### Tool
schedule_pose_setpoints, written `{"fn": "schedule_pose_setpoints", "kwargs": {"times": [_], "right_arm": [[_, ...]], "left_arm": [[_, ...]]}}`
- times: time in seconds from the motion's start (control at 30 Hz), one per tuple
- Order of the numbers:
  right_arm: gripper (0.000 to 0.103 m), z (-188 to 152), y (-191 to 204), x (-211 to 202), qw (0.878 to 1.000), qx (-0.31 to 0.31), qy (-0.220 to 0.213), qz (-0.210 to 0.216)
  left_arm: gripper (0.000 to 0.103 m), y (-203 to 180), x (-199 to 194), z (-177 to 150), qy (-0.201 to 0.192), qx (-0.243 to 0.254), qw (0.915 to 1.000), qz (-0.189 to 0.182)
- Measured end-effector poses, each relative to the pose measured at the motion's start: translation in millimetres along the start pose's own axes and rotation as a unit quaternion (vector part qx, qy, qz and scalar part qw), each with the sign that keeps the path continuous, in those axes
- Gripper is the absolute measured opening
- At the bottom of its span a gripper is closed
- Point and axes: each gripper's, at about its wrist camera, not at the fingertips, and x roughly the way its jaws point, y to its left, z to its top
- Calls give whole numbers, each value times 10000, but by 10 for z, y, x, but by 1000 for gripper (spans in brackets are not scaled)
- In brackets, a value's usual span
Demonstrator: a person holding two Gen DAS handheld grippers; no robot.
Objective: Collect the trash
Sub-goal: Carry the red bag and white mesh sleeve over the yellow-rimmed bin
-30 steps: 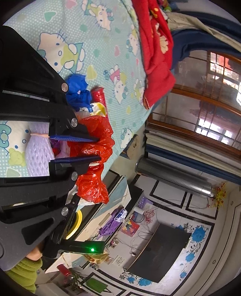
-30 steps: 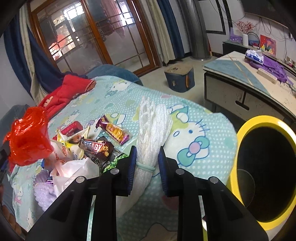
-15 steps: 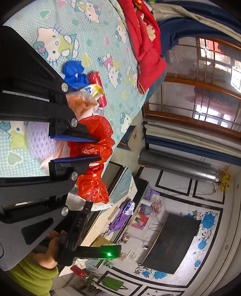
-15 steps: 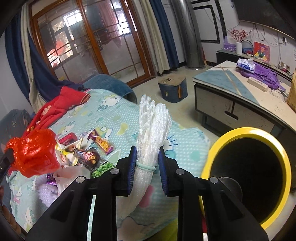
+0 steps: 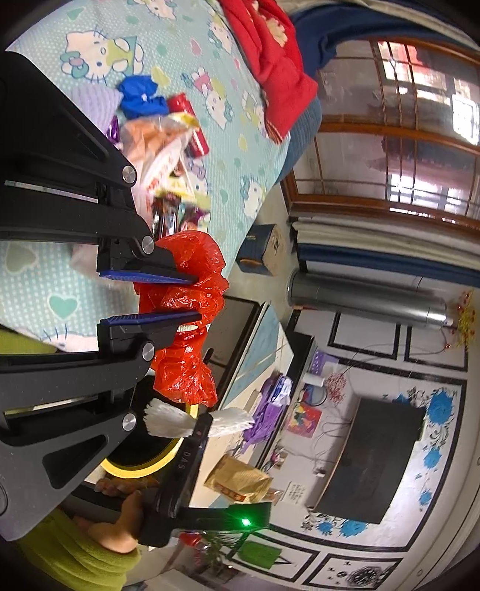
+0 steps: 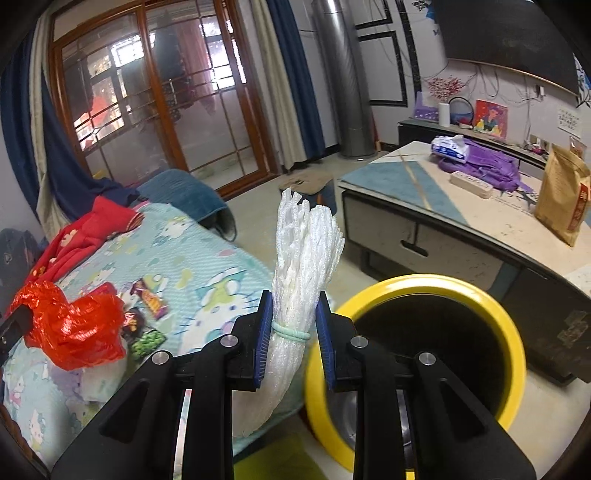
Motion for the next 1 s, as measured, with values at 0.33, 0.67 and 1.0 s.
{"fn": "schedule_pose_setpoints", "kwargs": {"times": [0.33, 0.67, 1.0], "right_arm": [[23, 21, -443, -156, 9994, 208, -121, -258], [23, 31, -814, -170, 9970, 411, -169, -635], [23, 21, -1015, -154, 9937, 328, -301, -1030]], "left_arm": [[9, -351, 243, -23, 180, 385, 9990, -148], [9, -737, 508, -115, 419, 757, 9956, -365], [9, -1054, 828, -309, 792, 1205, 9881, -540]]}}
